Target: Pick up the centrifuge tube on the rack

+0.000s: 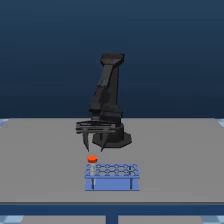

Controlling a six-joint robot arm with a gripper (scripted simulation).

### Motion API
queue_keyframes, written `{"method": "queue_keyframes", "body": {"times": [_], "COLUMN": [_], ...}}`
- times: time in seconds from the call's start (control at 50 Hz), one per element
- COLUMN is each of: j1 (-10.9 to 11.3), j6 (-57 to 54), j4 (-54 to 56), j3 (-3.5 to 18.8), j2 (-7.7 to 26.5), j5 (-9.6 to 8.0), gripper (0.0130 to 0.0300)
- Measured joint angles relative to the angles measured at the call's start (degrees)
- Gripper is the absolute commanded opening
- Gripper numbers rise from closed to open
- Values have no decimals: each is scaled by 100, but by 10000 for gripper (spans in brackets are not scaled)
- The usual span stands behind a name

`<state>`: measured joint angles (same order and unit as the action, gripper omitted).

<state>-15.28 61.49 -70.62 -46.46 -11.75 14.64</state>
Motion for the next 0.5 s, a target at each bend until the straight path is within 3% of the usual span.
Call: {"method": "queue_keyframes", "body": {"times": [0.5], "j1": [-103], "j6": [623], "j4": [-613], "j3": [284], "j2": [272], "j5": [-18], "gripper": [300]}}
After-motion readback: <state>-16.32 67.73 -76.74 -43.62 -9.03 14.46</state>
